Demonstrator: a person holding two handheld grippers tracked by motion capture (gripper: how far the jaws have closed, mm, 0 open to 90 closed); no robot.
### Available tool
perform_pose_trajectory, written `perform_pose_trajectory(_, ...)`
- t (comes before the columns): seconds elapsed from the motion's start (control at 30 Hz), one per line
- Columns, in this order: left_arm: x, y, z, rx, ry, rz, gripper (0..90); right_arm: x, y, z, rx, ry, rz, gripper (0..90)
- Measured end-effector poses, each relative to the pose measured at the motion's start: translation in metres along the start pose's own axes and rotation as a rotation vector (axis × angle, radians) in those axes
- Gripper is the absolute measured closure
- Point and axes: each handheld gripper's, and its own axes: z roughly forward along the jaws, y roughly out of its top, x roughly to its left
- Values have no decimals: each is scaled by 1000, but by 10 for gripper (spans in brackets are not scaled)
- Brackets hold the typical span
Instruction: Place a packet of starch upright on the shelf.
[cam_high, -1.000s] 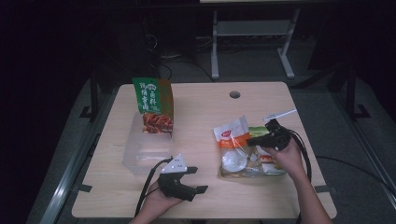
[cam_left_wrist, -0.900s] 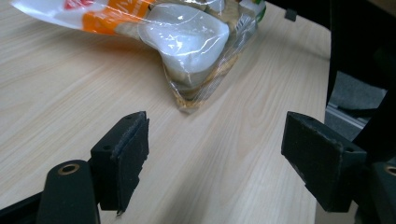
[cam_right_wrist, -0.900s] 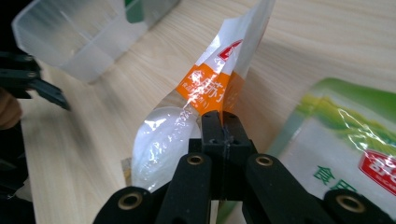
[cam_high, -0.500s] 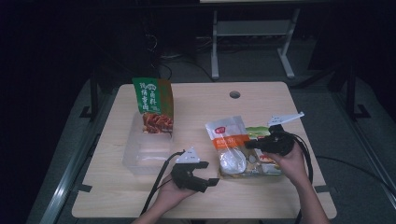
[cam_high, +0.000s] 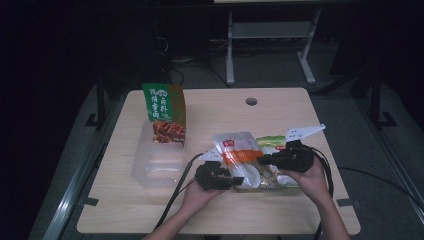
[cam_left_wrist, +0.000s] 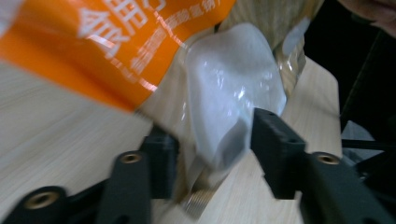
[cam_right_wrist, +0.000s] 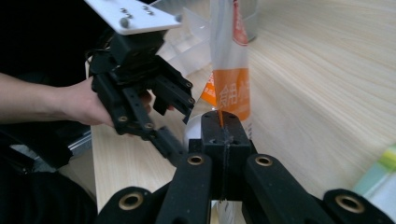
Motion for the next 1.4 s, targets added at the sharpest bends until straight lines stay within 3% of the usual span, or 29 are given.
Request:
perform_pose_trajectory(0.07, 1, 1, 0, -11, 3, -20, 602, 2, 0, 1, 13, -11, -6, 900)
perform_pose_trajectory(0.23, 3, 4, -6, -68, 11, -45, 845, -1, -1, 2, 10, -6, -6, 900)
perform_pose_trajectory(0.37, -1, 5, -7, -80, 53, -25, 879, -1, -1, 3, 9, 3, -6, 900)
perform_pose_trajectory(0.43, -4, 5, -10, -86, 93, -7, 886, -1, -1, 3, 7, -1, 0, 900)
perform_pose_trajectory(0.57, -8, 5, -17, -112, 177, 36, 895, -3, -2, 3, -1, -40, 3, 900)
perform_pose_trajectory(0.7, -11, 4, -20, -106, 213, 61, 897, -6, -3, 5, 5, -54, 22, 900)
perform_pose_trajectory(0.73, -13, 2, -20, -79, 244, 96, 897, -6, -4, 9, 31, -86, 20, 897)
perform_pose_trajectory(0.83, -13, -1, -21, -81, 252, 94, 897, -5, -5, 14, 56, -115, 18, 893)
perform_pose_trajectory(1.07, -16, -3, -25, -79, 266, 130, 898, -2, -1, 38, 107, -80, 22, 820)
perform_pose_trajectory(1.23, -15, -9, -30, -77, 256, 112, 888, 0, 0, 45, 115, -53, 16, 887)
perform_pose_trajectory(1.27, -15, -10, -31, -74, 257, 113, 877, 1, 1, 45, 115, -49, 13, 895)
perform_pose_trajectory(1.3, -19, -12, -35, -79, 270, 127, 783, 4, 1, 44, 115, -50, 6, 898)
perform_pose_trajectory(1.4, -30, -18, -42, -64, 306, 180, 700, 10, 4, 41, 104, -52, -15, 899)
